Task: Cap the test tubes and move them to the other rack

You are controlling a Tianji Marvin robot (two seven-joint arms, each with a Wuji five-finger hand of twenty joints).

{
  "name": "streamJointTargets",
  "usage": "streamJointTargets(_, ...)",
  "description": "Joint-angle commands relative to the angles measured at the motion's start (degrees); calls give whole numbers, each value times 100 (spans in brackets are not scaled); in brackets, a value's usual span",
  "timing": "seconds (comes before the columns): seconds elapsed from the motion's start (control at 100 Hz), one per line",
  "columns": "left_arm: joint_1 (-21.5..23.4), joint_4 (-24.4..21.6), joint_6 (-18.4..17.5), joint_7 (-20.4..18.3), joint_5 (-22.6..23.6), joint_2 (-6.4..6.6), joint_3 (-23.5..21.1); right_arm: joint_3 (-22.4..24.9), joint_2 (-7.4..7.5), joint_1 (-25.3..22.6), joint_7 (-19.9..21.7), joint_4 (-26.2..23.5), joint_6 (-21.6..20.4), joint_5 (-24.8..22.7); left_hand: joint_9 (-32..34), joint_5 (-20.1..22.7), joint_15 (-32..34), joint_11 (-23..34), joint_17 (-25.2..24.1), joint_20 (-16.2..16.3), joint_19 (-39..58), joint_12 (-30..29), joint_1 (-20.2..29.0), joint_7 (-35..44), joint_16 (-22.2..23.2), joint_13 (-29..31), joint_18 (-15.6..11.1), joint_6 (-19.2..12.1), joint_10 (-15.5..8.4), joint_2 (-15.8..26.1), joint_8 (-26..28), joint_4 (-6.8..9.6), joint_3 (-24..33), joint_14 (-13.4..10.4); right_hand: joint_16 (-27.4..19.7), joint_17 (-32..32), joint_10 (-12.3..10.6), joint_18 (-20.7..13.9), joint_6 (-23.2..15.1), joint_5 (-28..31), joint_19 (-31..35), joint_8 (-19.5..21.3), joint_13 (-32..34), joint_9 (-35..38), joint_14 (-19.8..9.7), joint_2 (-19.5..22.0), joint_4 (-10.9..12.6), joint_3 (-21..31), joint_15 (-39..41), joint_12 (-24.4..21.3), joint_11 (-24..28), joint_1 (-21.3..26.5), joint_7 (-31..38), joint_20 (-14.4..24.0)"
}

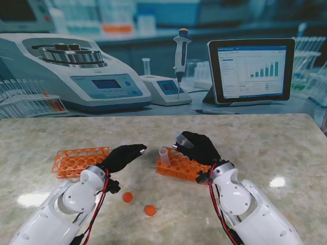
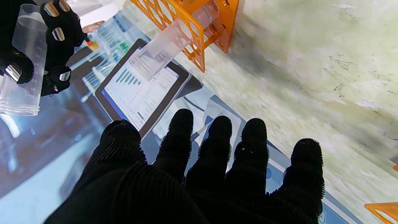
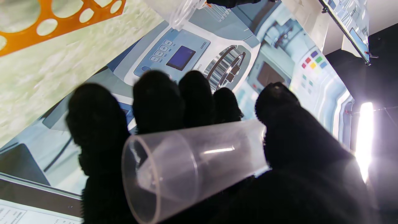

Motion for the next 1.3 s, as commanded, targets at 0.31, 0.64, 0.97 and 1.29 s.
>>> streamJointTargets(0.31, -36, -16, 19, -64, -36, 7, 36, 6, 6, -68, 218, -55, 28, 211, -24, 19, 13, 47, -45, 42, -114, -4, 14, -32, 53, 37, -127, -22, -160, 173, -13, 43, -93, -157, 841, 602, -662, -628, -745, 532, 1787, 1122, 251, 703, -832, -604, -126, 547, 2452, 477, 1073, -806, 648, 1499)
streamJointTargets(0.64, -50, 0, -32, -97, -54, 14, 55, 29, 68, -102, 405, -111, 11, 119, -30, 14, 26, 46, -52, 49, -95, 0, 19, -34, 73, 59, -123, -27, -170, 168, -15, 43, -94, -163, 955, 636, -879, -714, -1218, 578, 1933, 2374, 261, 659, -1097, -1292, 263, 880, 2648, 469, 1559, -1046, 2121, 1595)
streamJointTargets(0.97, 40, -159, -56, -268, 57, 74, 49, -39, 54, -130, 365, -58, -158, 178, -22, -21, 33, 108, -57, 56, -80, 56, 61, -46, 94, 43, -127, -17, -241, 118, -19, 46, -87, -173, 954, 621, -759, -471, -1351, 1155, 1902, 3091, 257, 895, -970, -1327, 835, 1447, 2648, 555, 1455, -466, 2620, 1622)
streamJointTargets(1.29, 260, -382, -162, -616, 481, 213, -42, 49, 70, -470, 268, -324, -163, 51, -183, -53, 319, 372, -26, 330, 339, 667, 617, 57, 484, 123, -207, 180, -365, -508, 143, 73, -38, -348, 982, 635, -753, -431, -1268, 1324, 1986, 3391, 254, 1016, -930, -1436, 951, 1872, 2739, 600, 1413, -541, 2587, 1656)
